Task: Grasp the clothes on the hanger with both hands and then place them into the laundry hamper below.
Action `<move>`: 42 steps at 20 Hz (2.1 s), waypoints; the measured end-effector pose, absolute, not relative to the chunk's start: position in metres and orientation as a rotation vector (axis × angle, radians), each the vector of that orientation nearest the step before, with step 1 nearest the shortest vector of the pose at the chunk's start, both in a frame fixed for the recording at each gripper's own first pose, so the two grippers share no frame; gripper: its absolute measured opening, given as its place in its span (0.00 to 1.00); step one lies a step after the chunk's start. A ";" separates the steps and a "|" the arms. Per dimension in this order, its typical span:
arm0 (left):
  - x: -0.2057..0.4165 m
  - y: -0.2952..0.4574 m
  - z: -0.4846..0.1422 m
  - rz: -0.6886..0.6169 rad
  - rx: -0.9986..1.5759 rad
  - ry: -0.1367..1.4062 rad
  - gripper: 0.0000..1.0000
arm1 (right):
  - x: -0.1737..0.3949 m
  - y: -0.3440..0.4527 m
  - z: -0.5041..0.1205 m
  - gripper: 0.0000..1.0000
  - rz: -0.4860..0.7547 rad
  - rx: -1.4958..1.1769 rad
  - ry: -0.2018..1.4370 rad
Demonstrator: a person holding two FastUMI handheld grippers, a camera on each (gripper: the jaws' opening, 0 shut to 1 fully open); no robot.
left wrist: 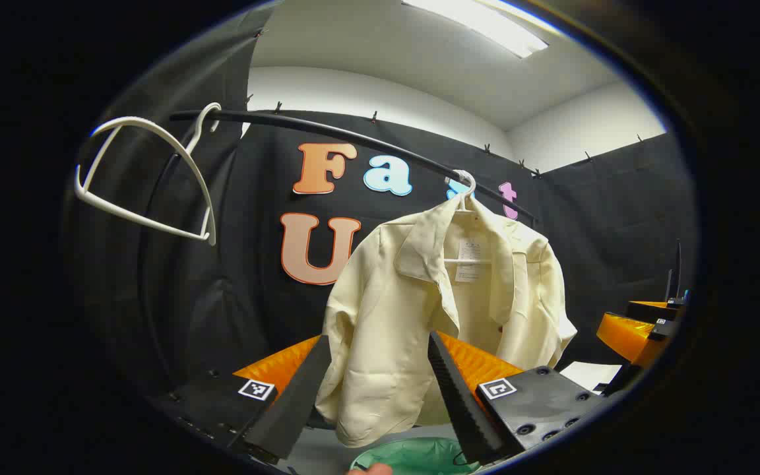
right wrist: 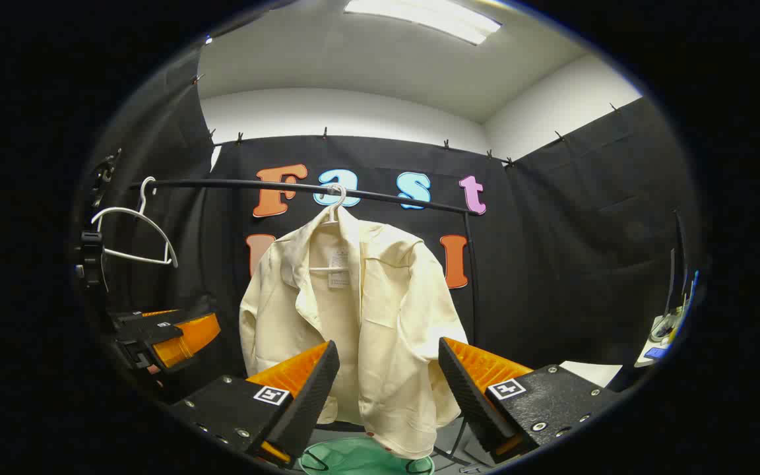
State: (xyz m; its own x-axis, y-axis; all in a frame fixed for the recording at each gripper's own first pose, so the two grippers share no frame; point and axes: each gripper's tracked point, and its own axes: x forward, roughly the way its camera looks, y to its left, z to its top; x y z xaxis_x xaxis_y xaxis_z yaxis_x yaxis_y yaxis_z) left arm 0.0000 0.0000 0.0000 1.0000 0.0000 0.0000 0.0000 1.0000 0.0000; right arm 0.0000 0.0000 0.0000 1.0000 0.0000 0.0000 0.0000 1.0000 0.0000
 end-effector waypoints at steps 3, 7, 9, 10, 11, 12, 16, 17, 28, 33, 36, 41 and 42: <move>-0.003 0.001 0.002 0.004 0.003 -0.003 0.96 | -0.003 0.001 0.001 0.93 0.004 0.002 0.001; -0.005 0.000 0.003 -0.001 0.008 -0.005 0.96 | -0.005 0.003 0.001 0.93 0.008 -0.007 0.002; -0.005 -0.001 0.005 -0.003 0.008 -0.009 0.96 | -0.006 0.004 0.001 0.93 0.011 -0.011 0.001; -0.005 -0.002 0.005 -0.004 0.006 -0.011 1.00 | -0.006 0.005 0.001 0.93 0.013 -0.011 0.002; -0.005 -0.001 0.006 -0.003 0.006 -0.012 1.00 | -0.005 0.004 0.000 0.93 0.013 -0.012 0.004; -0.003 -0.001 0.006 -0.006 0.010 -0.012 0.96 | -0.005 0.003 0.000 0.93 0.011 -0.013 0.004; -0.001 0.010 0.010 0.015 0.056 -0.031 0.96 | -0.005 0.001 0.002 0.93 0.008 -0.010 0.004; -0.002 0.008 0.008 0.009 0.050 -0.030 0.96 | -0.004 0.001 0.001 0.93 0.008 -0.013 0.006; -0.007 0.012 0.001 0.014 0.019 -0.018 0.96 | 0.090 0.035 -0.044 0.93 0.063 -0.027 0.101; -0.011 0.029 -0.011 0.041 0.023 0.005 0.97 | 0.172 0.019 -0.086 0.94 -0.059 -0.109 0.151; -0.012 0.035 -0.017 0.047 0.044 0.019 1.00 | 0.201 0.001 -0.107 0.94 -0.129 -0.171 0.167; -0.006 0.028 -0.026 0.022 0.064 0.024 0.96 | 0.226 -0.025 -0.112 0.76 -0.141 -0.216 0.172; -0.002 0.024 -0.028 0.015 0.066 0.028 0.96 | 0.225 -0.032 -0.107 0.57 -0.146 -0.212 0.171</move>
State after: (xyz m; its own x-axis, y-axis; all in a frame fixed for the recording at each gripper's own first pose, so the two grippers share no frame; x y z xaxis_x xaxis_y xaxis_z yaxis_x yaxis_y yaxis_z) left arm -0.0018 0.0243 -0.0284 0.9995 0.0162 -0.0272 -0.0143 0.9977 0.0665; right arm 0.2254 -0.0322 -0.1074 0.9750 -0.1614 -0.1525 0.1255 0.9671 -0.2213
